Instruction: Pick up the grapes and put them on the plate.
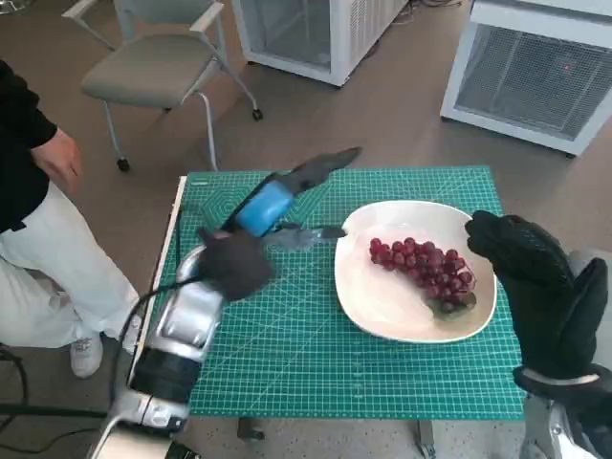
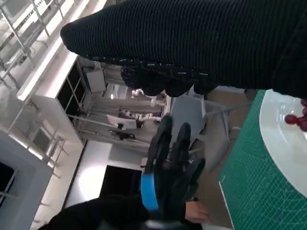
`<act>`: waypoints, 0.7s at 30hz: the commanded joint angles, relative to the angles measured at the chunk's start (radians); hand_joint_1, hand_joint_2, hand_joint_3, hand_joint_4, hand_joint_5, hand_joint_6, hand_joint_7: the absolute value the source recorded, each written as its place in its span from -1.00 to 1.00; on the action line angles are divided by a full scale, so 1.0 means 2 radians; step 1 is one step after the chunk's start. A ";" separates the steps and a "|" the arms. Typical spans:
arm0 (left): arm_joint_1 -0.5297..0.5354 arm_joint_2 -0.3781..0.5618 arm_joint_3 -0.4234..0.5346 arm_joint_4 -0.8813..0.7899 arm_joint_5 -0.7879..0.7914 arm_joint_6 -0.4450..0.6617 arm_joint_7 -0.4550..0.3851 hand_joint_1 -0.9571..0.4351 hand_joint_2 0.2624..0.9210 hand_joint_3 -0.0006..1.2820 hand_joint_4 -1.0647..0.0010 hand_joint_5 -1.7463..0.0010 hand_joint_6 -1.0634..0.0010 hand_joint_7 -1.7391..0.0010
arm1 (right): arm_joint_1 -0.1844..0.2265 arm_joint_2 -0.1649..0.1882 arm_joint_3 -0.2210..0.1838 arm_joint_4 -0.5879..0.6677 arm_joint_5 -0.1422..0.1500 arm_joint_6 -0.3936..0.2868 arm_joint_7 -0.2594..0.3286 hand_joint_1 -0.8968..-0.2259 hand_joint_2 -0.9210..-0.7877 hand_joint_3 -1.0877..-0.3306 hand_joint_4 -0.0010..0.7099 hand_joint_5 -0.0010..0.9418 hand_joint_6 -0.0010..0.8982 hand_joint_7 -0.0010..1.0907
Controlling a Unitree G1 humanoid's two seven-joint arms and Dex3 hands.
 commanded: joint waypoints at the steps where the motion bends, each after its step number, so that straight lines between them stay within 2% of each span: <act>1: 0.041 -0.023 0.037 0.033 -0.074 -0.051 -0.041 -0.22 0.99 -0.99 0.59 1.00 0.43 1.00 | 0.001 0.002 0.004 0.003 0.002 0.013 -0.004 0.40 -1.00 0.20 0.13 0.50 -0.62 0.81; 8: 0.085 -0.030 0.064 0.021 -0.115 -0.068 -0.057 -0.20 1.00 -0.97 0.72 1.00 0.49 1.00 | -0.005 0.002 0.006 0.002 0.002 0.021 -0.004 0.40 -1.00 0.21 0.15 0.48 -0.61 0.79; 16: 0.117 -0.032 0.071 -0.001 -0.119 -0.083 -0.065 -0.24 1.00 -0.93 0.69 0.99 0.50 1.00 | -0.011 0.002 0.009 0.008 -0.001 0.021 -0.003 0.41 -1.00 0.22 0.17 0.46 -0.60 0.77; 21: 0.130 -0.038 0.076 -0.014 -0.138 -0.072 -0.077 -0.24 1.00 -0.92 0.67 0.99 0.50 1.00 | -0.014 0.002 0.011 0.011 -0.001 0.019 0.001 0.41 -1.00 0.22 0.18 0.44 -0.59 0.76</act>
